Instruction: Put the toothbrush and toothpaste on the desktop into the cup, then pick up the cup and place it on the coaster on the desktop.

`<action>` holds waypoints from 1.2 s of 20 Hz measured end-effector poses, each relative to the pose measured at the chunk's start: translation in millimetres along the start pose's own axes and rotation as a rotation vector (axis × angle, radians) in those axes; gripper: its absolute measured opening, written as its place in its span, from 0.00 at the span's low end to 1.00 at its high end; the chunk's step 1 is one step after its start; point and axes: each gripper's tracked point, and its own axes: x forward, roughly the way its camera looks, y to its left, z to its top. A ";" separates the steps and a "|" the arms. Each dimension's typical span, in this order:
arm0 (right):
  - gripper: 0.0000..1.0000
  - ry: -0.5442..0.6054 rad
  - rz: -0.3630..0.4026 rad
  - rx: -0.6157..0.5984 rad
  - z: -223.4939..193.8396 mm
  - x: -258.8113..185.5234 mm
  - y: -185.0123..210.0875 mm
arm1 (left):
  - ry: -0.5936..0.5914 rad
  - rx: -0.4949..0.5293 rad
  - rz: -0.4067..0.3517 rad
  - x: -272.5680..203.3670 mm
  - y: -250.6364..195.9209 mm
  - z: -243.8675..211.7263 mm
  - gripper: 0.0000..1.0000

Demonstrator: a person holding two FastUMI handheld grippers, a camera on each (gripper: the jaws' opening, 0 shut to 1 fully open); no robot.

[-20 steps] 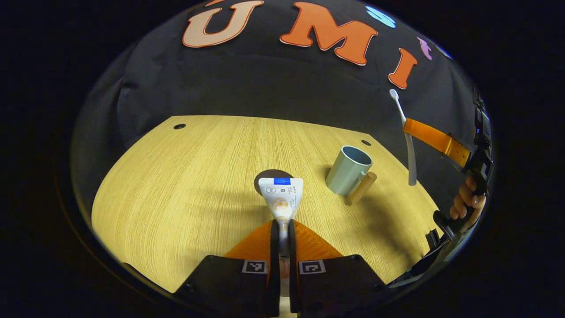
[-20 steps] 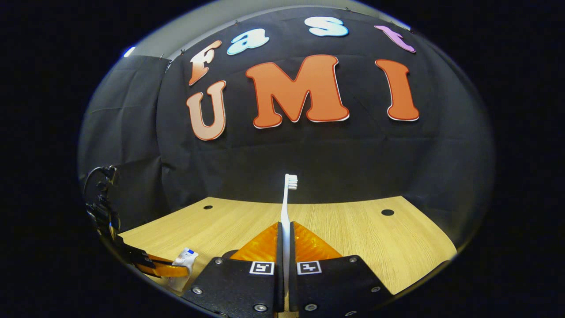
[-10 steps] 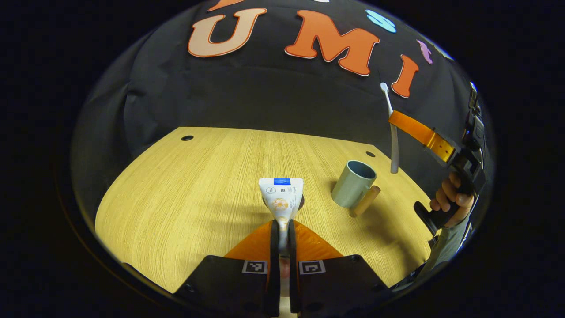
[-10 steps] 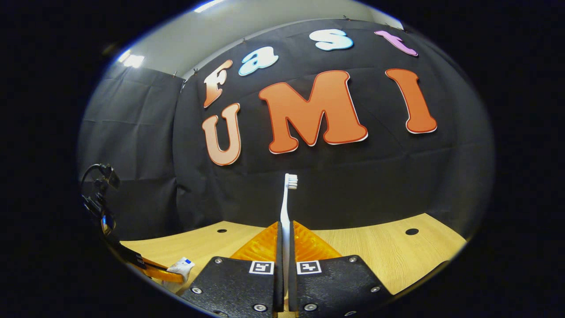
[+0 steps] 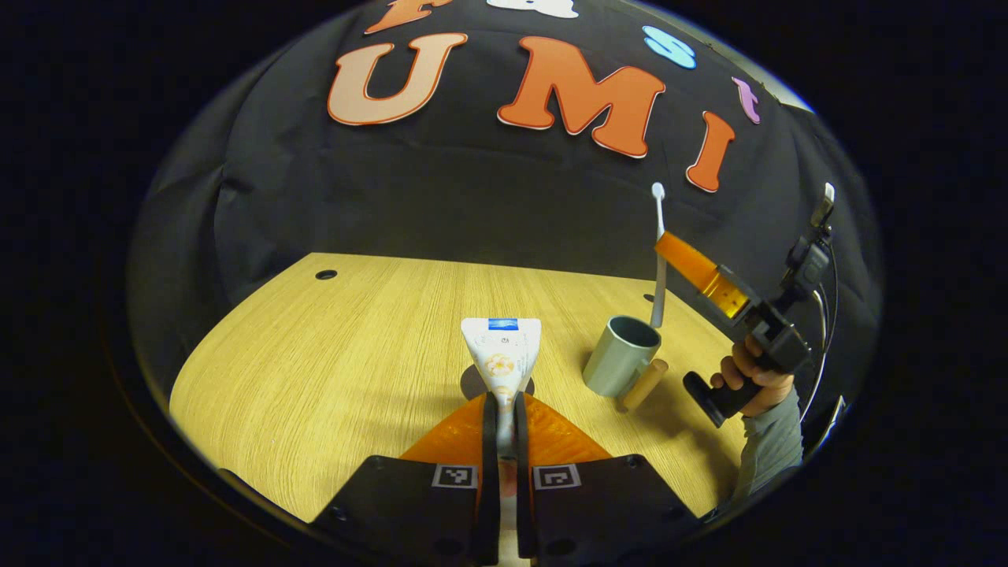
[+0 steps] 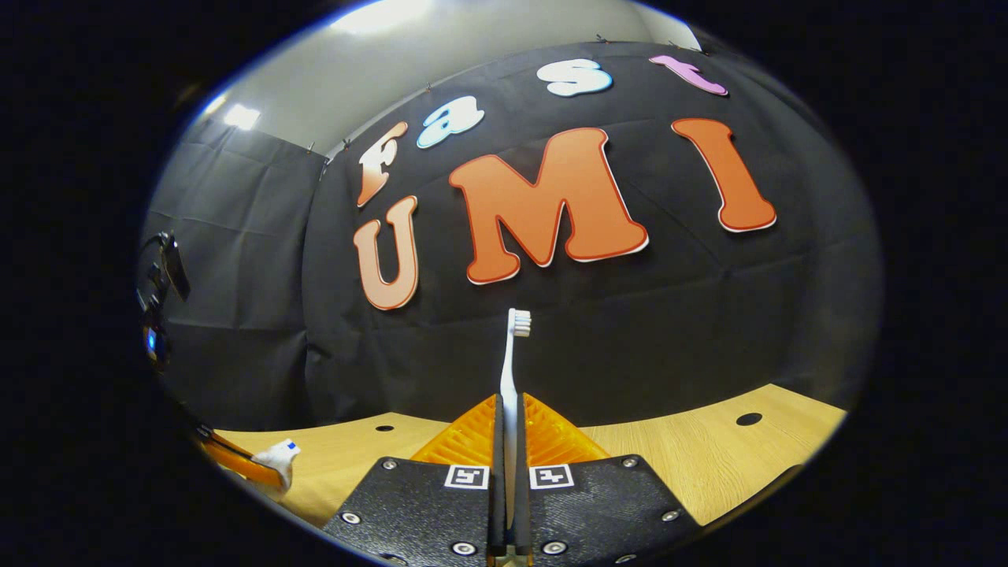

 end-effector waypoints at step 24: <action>0.16 0.116 -0.080 -0.095 -28.7 -48.1 -29.3 | -0.145 0.032 -0.165 59.6 -131.3 77.5 0.12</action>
